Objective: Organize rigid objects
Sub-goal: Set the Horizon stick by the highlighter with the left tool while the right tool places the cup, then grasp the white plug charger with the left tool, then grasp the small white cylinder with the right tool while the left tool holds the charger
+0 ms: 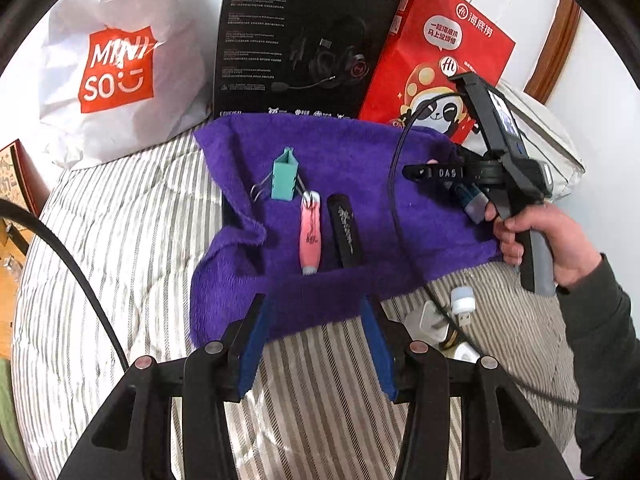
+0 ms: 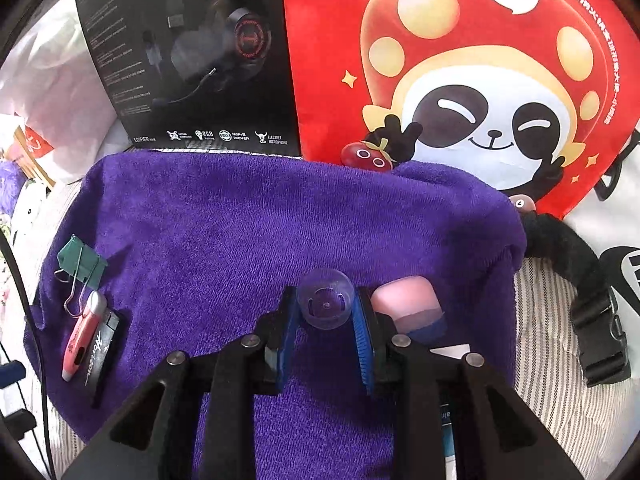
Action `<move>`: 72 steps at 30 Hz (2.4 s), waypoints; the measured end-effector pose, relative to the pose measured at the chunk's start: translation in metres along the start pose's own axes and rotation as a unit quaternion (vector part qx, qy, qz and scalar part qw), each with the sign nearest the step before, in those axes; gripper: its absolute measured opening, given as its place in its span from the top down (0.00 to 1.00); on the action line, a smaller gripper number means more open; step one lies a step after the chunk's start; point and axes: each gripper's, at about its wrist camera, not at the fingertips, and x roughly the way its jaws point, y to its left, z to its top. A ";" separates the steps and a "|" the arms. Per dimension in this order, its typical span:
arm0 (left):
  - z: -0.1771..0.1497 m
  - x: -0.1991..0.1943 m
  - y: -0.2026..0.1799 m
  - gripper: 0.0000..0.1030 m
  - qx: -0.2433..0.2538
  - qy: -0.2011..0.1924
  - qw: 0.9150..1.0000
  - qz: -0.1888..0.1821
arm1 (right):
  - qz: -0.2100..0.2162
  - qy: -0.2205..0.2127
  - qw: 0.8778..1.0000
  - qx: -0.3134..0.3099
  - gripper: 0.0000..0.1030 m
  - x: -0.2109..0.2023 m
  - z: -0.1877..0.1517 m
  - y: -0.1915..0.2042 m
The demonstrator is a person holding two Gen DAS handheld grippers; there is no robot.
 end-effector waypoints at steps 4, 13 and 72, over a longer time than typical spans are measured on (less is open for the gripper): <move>-0.009 -0.005 0.000 0.56 -0.001 0.002 1.000 -0.002 | 0.013 0.008 1.000 -0.013 0.48 0.000 -0.002 0.004; -0.031 -0.003 -0.011 0.56 -0.020 0.004 0.999 -0.027 | 0.043 0.010 0.999 -0.001 0.42 -0.026 -0.036 0.012; -0.074 0.012 -0.035 0.75 0.039 -0.012 0.998 0.055 | 0.089 -0.066 0.994 -0.005 0.50 -0.120 -0.190 0.029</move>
